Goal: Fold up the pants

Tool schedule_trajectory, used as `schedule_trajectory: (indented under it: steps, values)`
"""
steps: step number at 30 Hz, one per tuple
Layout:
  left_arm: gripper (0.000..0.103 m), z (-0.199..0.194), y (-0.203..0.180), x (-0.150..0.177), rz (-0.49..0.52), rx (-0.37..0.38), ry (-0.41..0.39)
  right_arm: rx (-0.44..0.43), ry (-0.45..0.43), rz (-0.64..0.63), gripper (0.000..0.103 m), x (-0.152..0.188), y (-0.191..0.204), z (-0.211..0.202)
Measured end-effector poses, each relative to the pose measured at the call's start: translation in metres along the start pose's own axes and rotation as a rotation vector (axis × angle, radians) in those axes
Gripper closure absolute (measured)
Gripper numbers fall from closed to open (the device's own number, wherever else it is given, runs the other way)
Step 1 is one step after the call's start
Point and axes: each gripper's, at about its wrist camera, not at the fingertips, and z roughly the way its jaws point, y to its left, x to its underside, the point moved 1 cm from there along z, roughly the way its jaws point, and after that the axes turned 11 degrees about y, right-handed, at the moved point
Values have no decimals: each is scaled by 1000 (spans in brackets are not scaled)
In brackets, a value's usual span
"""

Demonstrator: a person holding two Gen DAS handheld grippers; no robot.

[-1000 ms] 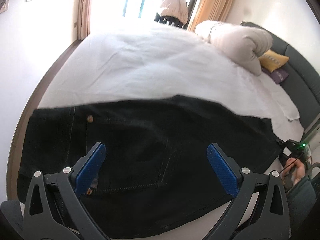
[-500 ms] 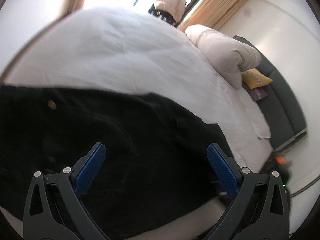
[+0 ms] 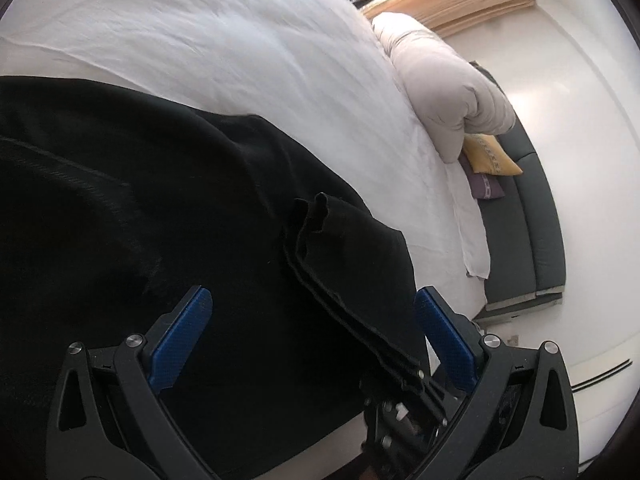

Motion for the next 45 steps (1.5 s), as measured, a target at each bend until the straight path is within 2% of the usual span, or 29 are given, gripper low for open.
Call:
schedule_trajectory:
  steps: [4, 11, 12, 13, 14, 16, 19, 33, 38, 39, 41, 42, 43, 44, 45]
  values:
    - [0, 20, 6, -15, -71, 27, 65, 11, -30, -10, 92, -2, 1, -8]
    - [1, 45, 0, -27, -68, 80, 130, 32, -65, -45, 92, -6, 14, -17]
    - [5, 47, 1, -29, -71, 88, 131, 36, -67, -58, 92, -6, 18, -17]
    - [22, 49, 1, -32, -67, 104, 132, 39, -69, -67, 92, -6, 20, -18]
    - [34, 51, 1, -32, -61, 110, 143, 42, -69, -77, 92, -5, 23, -19]
    - [86, 53, 4, -33, -61, 99, 158, 50, -70, -89, 92, -6, 29, -18]
    - [97, 52, 9, -35, -51, 101, 144, 52, -68, -93, 92, -6, 33, -17]
    - [97, 31, 18, -45, 10, 1, 112, 19, -41, -156, 92, -9, 72, -7]
    - [96, 42, 39, -46, 23, -92, 154, 5, 36, -171, 86, -2, 81, 18]
    - [96, 46, 44, -47, 8, -80, 162, 3, 76, -167, 84, 1, 81, 27]
    - [96, 44, 51, -46, -7, -56, 162, -38, 120, -148, 61, 3, 83, 33]
    - [95, 43, 51, -46, -2, -60, 163, -66, 116, -137, 55, 4, 82, 30]
    - [93, 40, 48, -46, 13, -84, 162, -102, 109, -128, 44, 5, 81, 24]
    - [92, 31, 53, -43, 31, -113, 157, -135, 96, -126, 37, 6, 79, 17]
    - [90, 27, 51, -44, 47, -142, 150, -154, 84, -128, 36, 6, 78, 10]
